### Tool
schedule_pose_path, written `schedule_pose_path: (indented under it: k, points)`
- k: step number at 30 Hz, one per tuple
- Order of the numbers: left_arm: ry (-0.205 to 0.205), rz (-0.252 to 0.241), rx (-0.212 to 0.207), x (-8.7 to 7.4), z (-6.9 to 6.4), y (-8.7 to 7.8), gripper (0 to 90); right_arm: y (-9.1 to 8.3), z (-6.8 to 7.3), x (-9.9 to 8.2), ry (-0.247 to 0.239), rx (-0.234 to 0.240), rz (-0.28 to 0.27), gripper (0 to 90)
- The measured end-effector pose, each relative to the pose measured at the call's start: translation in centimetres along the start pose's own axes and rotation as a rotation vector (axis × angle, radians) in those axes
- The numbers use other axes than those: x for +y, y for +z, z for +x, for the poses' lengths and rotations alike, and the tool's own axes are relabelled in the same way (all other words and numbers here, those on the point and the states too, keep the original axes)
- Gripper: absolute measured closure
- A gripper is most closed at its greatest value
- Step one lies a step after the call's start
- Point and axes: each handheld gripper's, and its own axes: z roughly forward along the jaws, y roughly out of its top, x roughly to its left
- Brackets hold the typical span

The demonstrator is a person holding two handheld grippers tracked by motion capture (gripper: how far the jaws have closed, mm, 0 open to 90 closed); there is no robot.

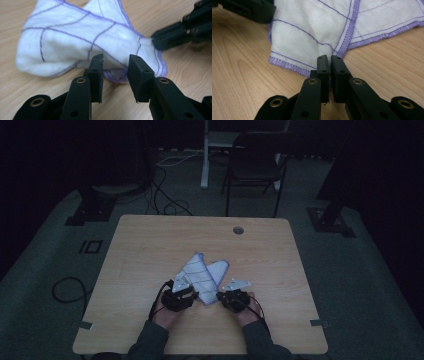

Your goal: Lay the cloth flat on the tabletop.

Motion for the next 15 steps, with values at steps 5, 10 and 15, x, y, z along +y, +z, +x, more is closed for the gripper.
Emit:
schedule_pose_path:
  k: [5, 10, 15]
  points:
    - [0.034, 0.034, -0.018, -0.64, -0.29, 0.03, 68.4, 0.00, -0.04, -0.01, -0.002, 0.002, -0.001, 86.6]
    - [0.058, 0.022, -0.043, -0.52, -0.76, 0.18, 65.7, 0.00, -0.06, -0.01, 0.000, 0.003, 0.000, 86.6]
    - [0.052, 0.006, -0.067, 0.04, -0.91, 0.46, 62.8, 0.00, -0.09, -0.01, 0.001, 0.005, -0.001, 86.5]
